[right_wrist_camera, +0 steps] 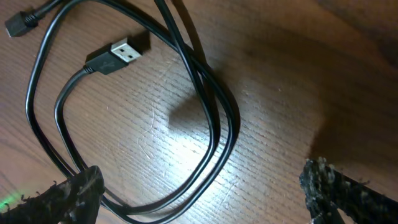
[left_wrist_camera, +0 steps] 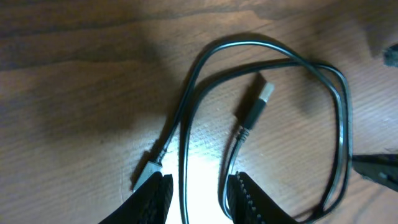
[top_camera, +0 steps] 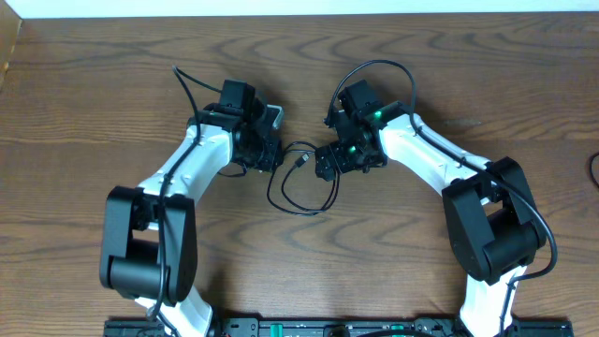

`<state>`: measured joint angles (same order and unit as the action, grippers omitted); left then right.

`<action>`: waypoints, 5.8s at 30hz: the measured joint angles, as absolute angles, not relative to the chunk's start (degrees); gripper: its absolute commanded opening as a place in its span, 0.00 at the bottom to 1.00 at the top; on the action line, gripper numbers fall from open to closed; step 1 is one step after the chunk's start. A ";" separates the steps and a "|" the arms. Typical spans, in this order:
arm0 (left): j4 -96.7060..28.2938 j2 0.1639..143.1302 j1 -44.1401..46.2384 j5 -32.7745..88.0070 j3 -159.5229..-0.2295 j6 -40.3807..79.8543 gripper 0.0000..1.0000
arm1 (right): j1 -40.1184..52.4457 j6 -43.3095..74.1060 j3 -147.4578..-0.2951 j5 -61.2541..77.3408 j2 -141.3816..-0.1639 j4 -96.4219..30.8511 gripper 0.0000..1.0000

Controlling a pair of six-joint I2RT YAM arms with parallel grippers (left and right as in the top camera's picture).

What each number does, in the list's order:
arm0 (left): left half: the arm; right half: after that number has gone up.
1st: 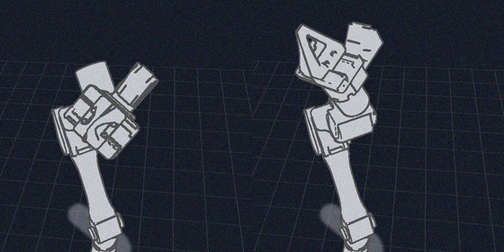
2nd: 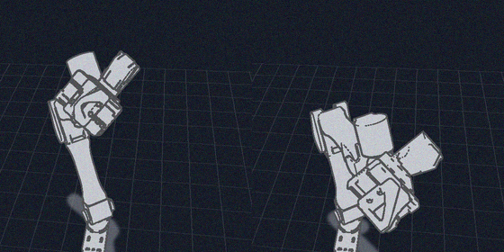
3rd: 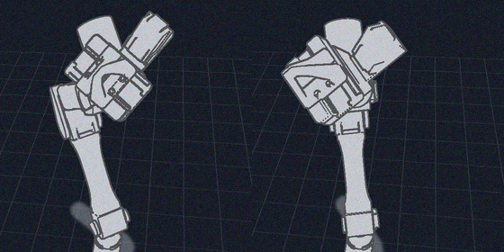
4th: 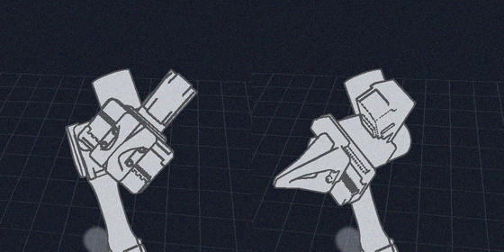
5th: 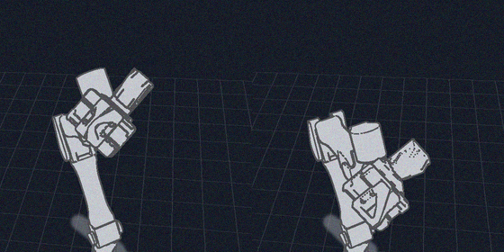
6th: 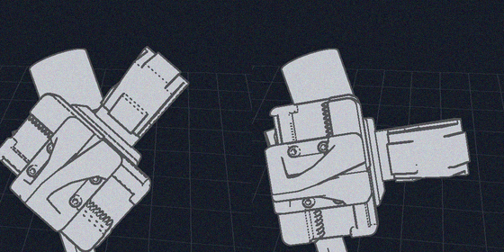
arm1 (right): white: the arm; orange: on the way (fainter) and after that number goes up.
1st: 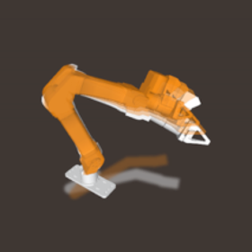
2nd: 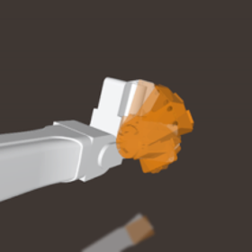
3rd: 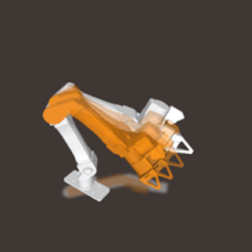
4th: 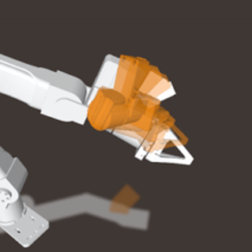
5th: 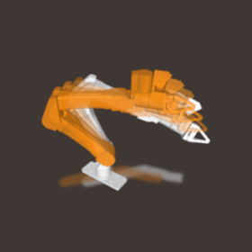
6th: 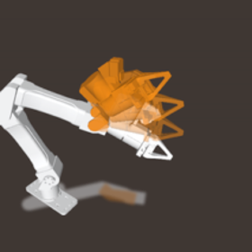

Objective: Untangle cables

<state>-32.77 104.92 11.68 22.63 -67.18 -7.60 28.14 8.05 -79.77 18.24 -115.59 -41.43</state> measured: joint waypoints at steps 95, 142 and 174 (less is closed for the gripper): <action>-13.34 105.21 13.54 22.26 -55.86 1.56 0.34 | 30.48 15.55 -76.75 23.40 -118.78 -36.18 0.01; -15.62 92.73 21.80 28.84 -55.37 4.71 0.34 | 21.32 5.80 -76.77 25.89 -117.54 -44.73 0.46; -22.20 75.18 21.80 28.08 -55.37 4.71 0.35 | 24.91 16.43 -73.89 20.51 -116.53 -36.49 0.01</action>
